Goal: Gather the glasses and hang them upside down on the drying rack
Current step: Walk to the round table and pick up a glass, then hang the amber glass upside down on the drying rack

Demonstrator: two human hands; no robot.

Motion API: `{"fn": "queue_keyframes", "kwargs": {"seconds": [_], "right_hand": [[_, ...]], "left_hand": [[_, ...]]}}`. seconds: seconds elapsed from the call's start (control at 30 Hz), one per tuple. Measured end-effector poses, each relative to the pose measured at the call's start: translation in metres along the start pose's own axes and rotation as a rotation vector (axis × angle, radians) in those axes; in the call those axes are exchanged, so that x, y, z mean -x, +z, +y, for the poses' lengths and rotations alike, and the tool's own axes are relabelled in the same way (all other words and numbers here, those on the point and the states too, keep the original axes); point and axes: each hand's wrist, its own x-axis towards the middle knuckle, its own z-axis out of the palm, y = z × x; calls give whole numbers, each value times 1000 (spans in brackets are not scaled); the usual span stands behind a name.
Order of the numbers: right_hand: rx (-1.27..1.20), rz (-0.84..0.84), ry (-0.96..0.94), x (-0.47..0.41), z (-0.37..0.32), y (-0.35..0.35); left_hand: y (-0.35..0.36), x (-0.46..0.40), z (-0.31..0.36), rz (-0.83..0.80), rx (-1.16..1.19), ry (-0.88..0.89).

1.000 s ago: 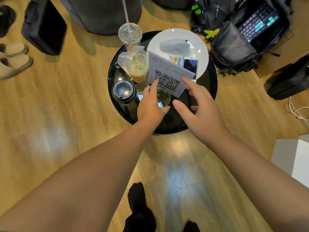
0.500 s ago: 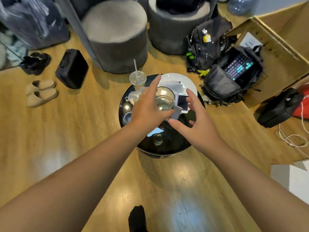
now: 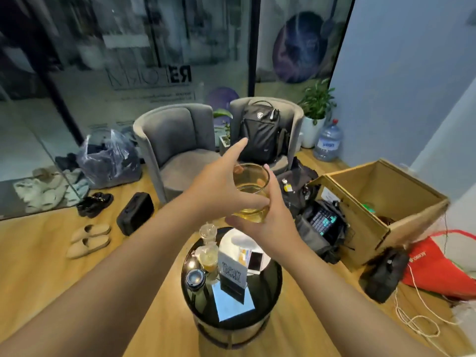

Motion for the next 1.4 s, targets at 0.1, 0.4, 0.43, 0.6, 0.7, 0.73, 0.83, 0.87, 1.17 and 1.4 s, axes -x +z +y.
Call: {"fn": "queue_keyframes", "kwargs": {"seconds": [0.1,0.4,0.43,0.6,0.7,0.73,0.83,0.87,1.17,1.4], "right_hand": [[-28,77,-128,5,-64,-21],[-151,-13,-288,45,-209,-30],[-155,-35,-297,50,-224,-24],[-200,-128,-340,76,-308,26],[-240,-222,-389,103,-358,69],[-251,-257,-409,114,-374,85],[-312,-379,-469,156,-419,134],[-334,-424,-482,174,-433,150],[-533,-844,-529,391,-540,286],[-633,-1159,-575,610,-602,349]], "left_hand": [[-41,14,62,65,-20,31],[-150,106,174,156,51,-83],[-164,123,181,186,62,-102],[-241,221,192,407,62,-224],[-284,297,187,561,25,-267],[-295,325,184,629,-2,-277],[-320,419,172,805,-81,-359],[-326,453,170,853,-88,-397],[-358,763,231,1196,-261,-651],[-331,980,310,1355,-466,-835]]}}
